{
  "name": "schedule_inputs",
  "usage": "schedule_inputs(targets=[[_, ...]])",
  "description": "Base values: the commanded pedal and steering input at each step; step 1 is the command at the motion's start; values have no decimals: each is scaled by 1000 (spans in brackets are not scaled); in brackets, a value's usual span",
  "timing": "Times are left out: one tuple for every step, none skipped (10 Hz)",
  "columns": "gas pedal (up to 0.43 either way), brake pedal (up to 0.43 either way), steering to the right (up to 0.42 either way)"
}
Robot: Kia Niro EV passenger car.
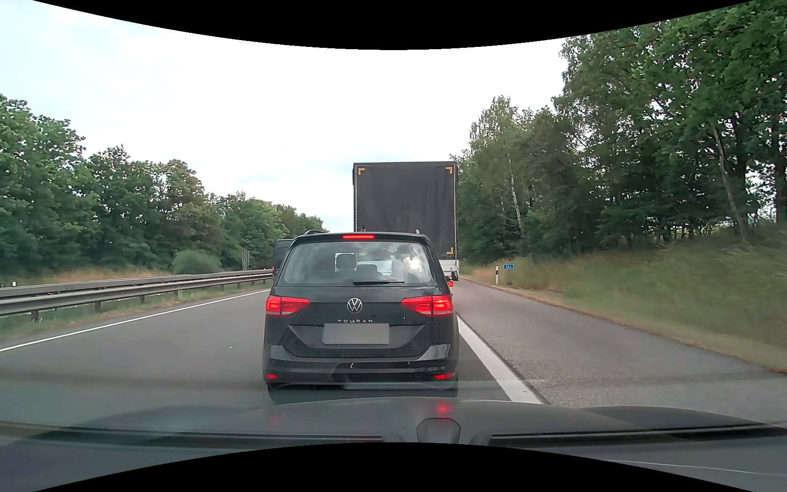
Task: Follow the waypoints while adhering to traffic rules and regulations
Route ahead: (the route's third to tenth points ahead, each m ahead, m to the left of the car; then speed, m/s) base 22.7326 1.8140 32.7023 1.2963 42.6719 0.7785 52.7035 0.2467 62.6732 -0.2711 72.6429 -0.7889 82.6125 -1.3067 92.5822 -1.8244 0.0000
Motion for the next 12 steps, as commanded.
schedule_inputs(targets=[[0,244,0],[0,244,0],[0,244,0],[0,244,0],[0,244,0],[0,244,0],[0,244,0],[0,244,0],[0,244,0],[0,244,0],[0,244,0],[0,244,0]])
